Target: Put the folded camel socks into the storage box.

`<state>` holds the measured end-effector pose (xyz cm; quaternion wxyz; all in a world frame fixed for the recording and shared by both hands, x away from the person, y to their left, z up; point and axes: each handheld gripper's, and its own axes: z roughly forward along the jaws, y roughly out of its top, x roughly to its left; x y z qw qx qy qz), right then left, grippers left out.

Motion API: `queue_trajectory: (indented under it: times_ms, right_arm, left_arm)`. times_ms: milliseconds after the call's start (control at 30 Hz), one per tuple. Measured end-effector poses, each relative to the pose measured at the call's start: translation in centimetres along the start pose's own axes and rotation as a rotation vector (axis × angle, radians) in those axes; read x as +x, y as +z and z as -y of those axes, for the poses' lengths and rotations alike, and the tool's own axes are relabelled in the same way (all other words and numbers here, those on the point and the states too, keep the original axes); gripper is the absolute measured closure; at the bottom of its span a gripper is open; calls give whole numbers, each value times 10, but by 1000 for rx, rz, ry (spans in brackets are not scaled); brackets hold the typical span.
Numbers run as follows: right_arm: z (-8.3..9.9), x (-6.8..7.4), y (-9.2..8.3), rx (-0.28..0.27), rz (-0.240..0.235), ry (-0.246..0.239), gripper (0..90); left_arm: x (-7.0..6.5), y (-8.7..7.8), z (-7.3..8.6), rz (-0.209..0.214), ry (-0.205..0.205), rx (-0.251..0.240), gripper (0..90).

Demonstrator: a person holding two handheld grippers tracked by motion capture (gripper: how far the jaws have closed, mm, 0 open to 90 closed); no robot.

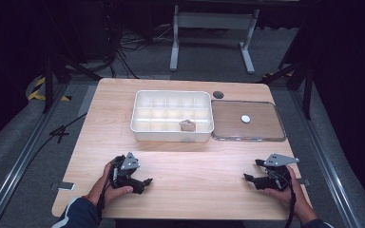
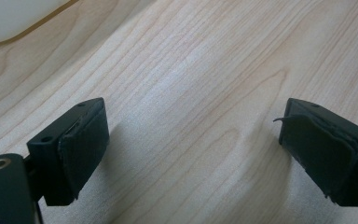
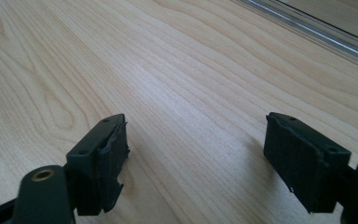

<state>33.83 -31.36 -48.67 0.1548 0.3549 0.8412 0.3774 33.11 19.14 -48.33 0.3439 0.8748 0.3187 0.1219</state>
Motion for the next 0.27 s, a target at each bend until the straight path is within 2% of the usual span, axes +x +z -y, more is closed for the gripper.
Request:
queue_trajectory:
  times_ms: [33, 267]
  right_arm:
    - [0, 0, 0, 1, -1, 3, 221]
    - [-1, 0, 1, 2, 11, 6, 221]
  left_arm:
    - [-1, 0, 0, 6, -10, -1, 86]
    - [0, 0, 0, 3, -6, 2, 80]
